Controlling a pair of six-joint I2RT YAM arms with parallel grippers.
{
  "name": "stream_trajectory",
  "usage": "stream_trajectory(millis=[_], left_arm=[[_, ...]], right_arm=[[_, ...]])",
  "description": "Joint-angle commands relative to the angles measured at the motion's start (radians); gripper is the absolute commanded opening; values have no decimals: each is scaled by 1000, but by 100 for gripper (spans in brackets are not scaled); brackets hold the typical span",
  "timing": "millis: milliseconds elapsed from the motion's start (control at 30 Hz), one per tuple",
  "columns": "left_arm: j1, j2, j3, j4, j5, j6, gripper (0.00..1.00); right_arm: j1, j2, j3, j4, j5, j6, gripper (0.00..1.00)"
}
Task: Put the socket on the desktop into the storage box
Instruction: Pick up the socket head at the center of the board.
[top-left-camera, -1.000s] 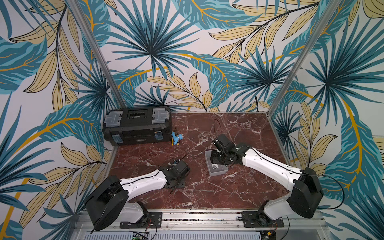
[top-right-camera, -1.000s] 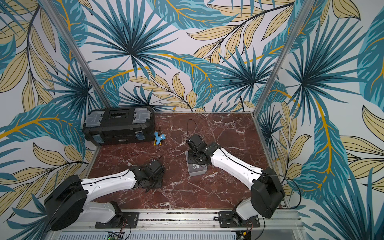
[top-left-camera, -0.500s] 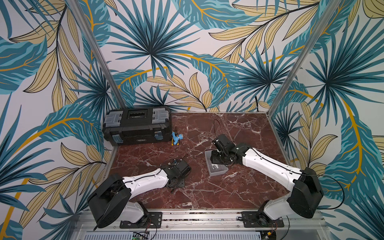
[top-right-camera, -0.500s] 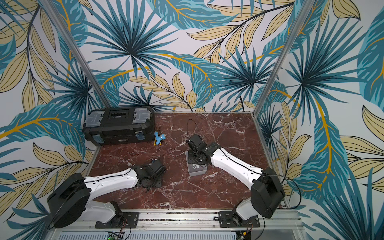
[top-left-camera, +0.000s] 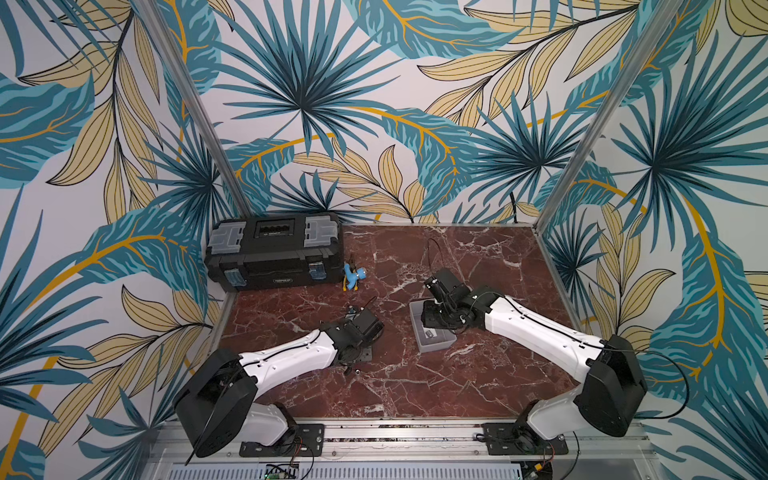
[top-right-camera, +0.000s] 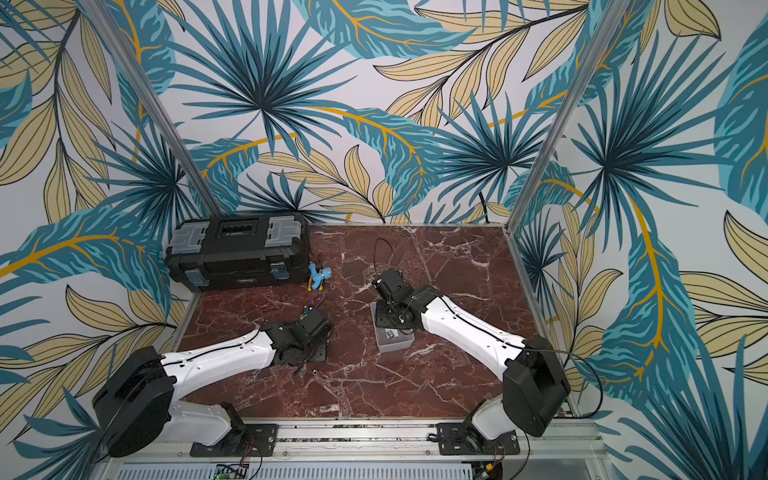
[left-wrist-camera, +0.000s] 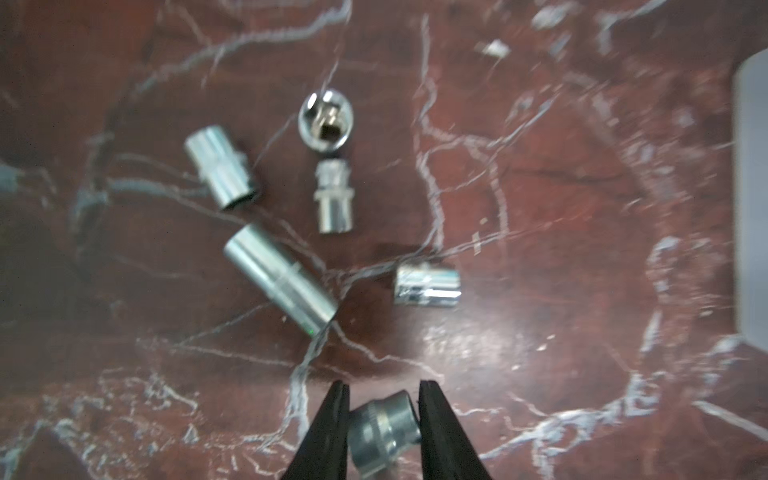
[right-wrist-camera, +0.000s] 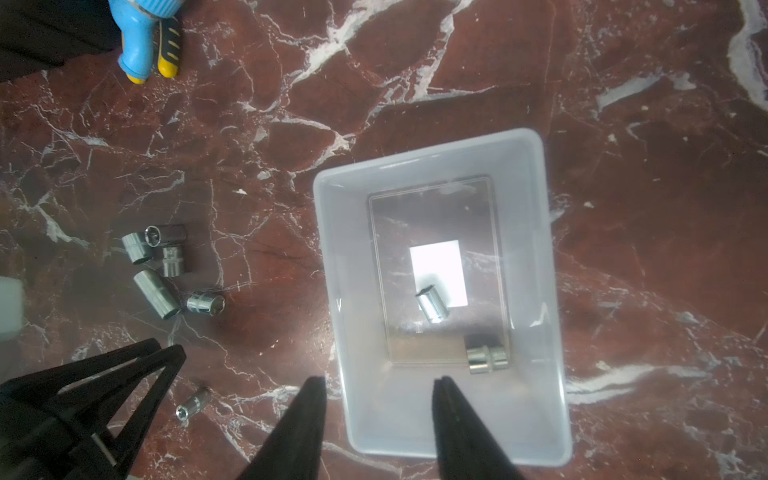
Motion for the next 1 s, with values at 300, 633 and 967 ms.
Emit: stream_trajectory(millis=[300,633,967], left_arm=[[19,-129,43,416,285,60,0],[22,-172,-20,656,411,49,0],[23,-170,-55,694,409,80,0]], right_arm=[[5,-153,-95,113,-21,44,45],[-38,-130,-133,107,-25,46,45],[-163,-126,-72,-23,43,-60,56]])
